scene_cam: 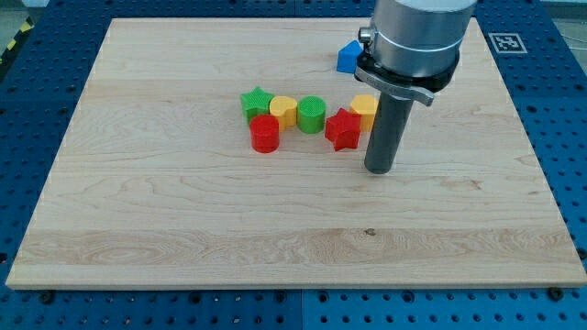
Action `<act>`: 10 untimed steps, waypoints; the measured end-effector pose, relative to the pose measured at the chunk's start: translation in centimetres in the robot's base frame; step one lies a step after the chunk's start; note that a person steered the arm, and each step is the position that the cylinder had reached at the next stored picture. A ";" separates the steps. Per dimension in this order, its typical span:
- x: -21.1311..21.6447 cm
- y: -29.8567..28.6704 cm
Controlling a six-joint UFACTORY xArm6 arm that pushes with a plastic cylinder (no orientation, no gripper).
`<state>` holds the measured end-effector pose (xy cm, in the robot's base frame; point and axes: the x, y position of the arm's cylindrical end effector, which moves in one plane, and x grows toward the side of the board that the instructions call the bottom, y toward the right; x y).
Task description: Move your arm to the bottom right of the board
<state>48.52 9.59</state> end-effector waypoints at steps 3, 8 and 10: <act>-0.4 0.0; 2.7 6.4; 5.9 9.1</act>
<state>54.45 18.70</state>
